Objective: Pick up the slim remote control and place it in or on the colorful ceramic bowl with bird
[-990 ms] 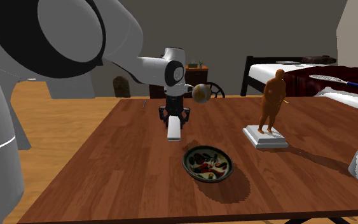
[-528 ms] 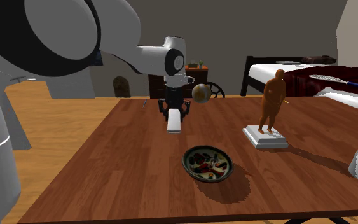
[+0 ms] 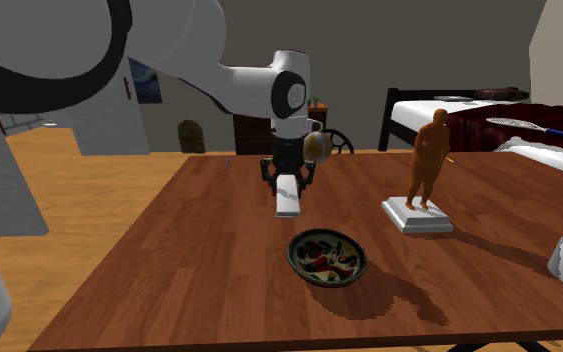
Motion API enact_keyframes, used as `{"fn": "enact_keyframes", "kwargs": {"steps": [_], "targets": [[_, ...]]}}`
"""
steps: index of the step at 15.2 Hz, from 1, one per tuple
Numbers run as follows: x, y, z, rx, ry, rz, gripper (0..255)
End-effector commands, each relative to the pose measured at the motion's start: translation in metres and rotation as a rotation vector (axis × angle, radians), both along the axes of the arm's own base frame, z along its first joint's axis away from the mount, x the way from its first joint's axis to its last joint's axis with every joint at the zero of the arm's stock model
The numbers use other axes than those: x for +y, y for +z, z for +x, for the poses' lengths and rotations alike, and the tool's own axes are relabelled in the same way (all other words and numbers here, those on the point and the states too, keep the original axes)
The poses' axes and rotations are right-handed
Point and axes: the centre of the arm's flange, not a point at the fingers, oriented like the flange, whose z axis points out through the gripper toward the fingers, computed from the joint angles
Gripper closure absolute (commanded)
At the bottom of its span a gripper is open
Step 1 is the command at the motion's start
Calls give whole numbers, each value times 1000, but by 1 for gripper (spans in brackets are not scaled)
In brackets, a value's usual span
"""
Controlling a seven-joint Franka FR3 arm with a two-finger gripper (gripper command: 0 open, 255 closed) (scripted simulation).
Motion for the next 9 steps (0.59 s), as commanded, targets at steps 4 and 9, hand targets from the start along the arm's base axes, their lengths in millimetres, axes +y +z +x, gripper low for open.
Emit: {"fn": "enact_keyframes", "kwargs": {"steps": [4,9], "targets": [[-43,0,-50,0,1,0,255],[-86,0,-100,0,1,0,255]]}}
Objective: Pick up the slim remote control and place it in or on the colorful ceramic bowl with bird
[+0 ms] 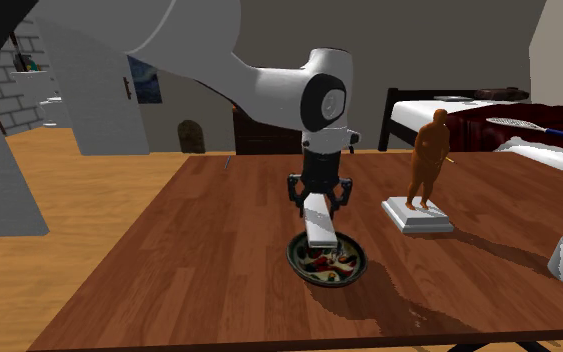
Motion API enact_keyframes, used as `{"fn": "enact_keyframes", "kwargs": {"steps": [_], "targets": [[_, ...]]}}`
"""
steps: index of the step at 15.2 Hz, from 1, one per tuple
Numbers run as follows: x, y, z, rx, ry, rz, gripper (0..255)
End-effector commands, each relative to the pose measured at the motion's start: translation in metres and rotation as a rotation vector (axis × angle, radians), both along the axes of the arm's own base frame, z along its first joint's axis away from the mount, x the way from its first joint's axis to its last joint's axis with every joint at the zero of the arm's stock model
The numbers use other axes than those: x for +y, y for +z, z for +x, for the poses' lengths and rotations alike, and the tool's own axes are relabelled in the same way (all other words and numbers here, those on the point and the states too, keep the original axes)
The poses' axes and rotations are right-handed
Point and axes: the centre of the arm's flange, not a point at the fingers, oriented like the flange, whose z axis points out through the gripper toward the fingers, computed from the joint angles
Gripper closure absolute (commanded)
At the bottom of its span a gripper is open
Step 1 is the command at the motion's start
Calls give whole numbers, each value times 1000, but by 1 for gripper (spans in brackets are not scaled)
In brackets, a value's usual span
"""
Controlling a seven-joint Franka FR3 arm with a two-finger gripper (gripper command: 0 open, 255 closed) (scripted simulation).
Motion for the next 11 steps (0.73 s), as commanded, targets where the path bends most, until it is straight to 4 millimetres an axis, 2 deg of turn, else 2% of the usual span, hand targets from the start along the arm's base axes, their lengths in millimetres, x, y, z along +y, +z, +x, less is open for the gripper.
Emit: {"fn": "enact_keyframes", "kwargs": {"steps": [1,2,11], "targets": [[-16,0,-17,0,1,0,255],[-26,1,-29,0,1,0,255],[-26,-47,-29,0,1,0,255]]}}
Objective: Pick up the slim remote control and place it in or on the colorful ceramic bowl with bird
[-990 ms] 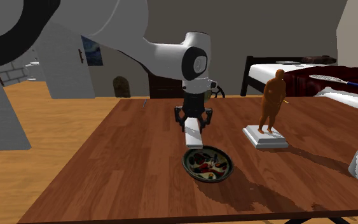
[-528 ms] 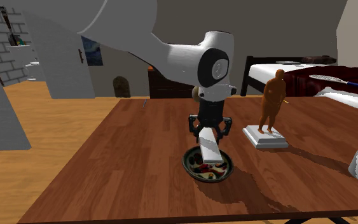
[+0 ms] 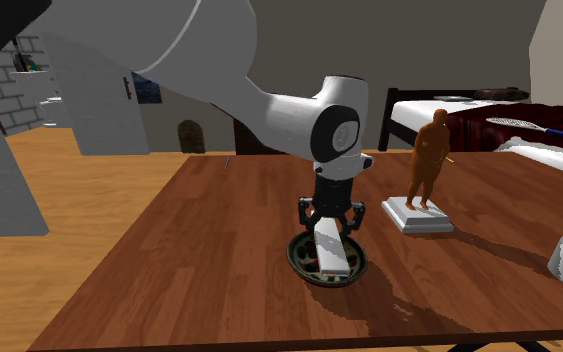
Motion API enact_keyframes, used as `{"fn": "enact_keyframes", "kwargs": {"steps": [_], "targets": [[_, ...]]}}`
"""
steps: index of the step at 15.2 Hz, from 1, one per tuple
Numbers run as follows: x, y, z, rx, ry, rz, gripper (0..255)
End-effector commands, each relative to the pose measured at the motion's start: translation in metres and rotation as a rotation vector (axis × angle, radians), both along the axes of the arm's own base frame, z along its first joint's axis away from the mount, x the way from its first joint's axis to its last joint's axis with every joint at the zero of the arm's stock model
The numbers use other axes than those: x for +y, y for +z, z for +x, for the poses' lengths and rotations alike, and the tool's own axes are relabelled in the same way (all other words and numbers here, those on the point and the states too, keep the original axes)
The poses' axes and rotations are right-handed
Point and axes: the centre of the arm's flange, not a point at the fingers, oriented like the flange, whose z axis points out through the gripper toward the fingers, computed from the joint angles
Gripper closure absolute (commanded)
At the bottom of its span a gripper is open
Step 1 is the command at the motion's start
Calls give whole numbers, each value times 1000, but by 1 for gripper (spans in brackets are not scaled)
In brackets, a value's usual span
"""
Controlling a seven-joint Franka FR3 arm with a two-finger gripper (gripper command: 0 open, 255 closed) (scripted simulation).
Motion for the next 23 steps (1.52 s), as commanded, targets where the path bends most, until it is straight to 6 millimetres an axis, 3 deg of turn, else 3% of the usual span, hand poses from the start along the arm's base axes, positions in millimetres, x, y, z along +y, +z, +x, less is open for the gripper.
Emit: {"fn": "enact_keyframes", "kwargs": {"steps": [1,4,12,13,18,22,23], "targets": [[0,-10,0,-1,0,0,255],[0,-29,0,-1,0,0,255],[0,-29,0,-1,0,0,255],[0,-29,0,-1,0,0,0],[0,-29,0,-1,0,0,0],[-1,21,0,-1,0,0,0],[-1,21,0,-1,0,0,0]]}}
